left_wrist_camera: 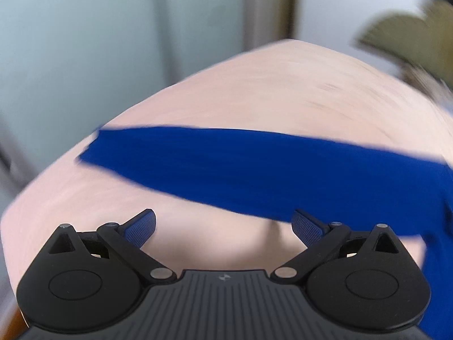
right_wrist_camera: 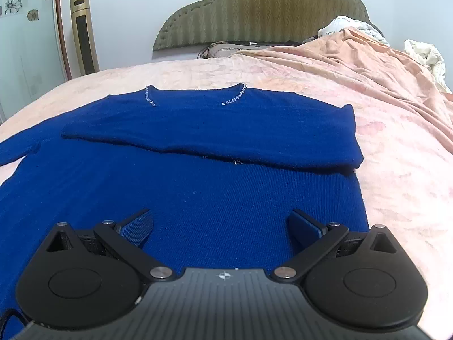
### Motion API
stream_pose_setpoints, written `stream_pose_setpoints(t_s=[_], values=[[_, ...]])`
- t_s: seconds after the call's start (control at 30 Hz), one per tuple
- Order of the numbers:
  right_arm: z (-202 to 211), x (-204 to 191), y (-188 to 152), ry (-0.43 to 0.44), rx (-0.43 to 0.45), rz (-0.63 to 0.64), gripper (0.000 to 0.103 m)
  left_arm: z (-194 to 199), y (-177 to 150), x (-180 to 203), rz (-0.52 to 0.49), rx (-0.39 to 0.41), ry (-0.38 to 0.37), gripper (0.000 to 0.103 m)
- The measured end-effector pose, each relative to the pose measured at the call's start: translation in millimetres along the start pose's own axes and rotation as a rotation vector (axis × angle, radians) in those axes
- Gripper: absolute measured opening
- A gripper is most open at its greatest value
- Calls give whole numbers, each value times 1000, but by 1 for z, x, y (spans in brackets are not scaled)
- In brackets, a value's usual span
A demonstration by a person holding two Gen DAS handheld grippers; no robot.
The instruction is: Fold small clothes
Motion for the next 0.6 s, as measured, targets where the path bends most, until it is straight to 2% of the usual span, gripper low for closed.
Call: stream_pose_setpoints(t_s=[0.13, 0.2, 0.27, 0.37, 0.53, 0.57, 0.6], values=[[0, 1, 0, 1, 1, -1, 103, -29, -2, -68, 274, -63, -5, 103], [0, 1, 0, 0, 0, 0, 103, -30, 4, -85, 357, -9, -20, 103], [0, 2, 0, 1, 0, 0, 103, -37, 9, -99, 434, 0, -34, 103], [0, 1, 0, 0, 0, 1, 103, -48, 18, -117, 545, 53, -56, 103], [0, 1, 0, 0, 0, 2, 103, -65, 33, -142, 666, 106, -59, 101], [0, 1, 0, 0, 0, 2, 103, -67, 36, -148, 684, 115, -48, 94], [0, 1, 0, 0, -1, 3, 103, -68, 38, -145, 697, 115, -19, 72]])
Point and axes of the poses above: each gripper's, at about its wrist camera, not at the fingertips, and z roughly against the way its jaws point, x to its right, y to its top, the point moved 8 cm from there along -z, roughly the way its jaws point, and after that the axes turned 12 degrees about x, right-handed, at the moved point
